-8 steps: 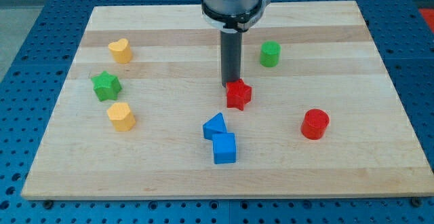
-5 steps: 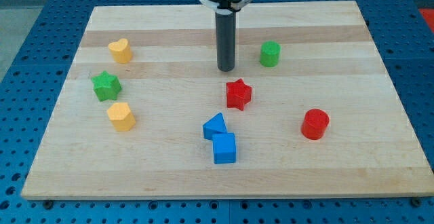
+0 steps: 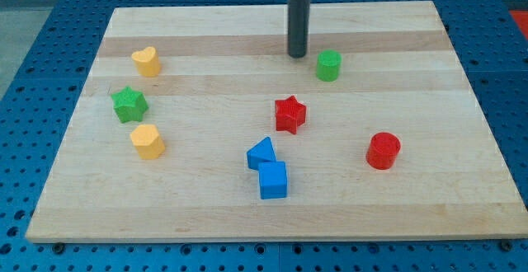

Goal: Push the green circle diagonal bottom right to the red star

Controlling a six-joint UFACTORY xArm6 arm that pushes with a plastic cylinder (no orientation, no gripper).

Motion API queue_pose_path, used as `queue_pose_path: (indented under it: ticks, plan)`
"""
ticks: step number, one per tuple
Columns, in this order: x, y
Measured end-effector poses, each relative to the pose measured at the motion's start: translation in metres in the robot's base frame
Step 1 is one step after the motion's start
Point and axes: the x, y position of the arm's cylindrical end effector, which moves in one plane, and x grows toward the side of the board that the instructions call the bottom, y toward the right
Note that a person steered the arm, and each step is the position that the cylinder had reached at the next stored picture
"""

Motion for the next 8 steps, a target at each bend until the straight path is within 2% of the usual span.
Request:
queue_pose_path:
  ticks: [2, 4, 8]
  plan:
    - [-0.005, 0.003]
    - [-0.045, 0.003]
    - [-0.045, 0.037]
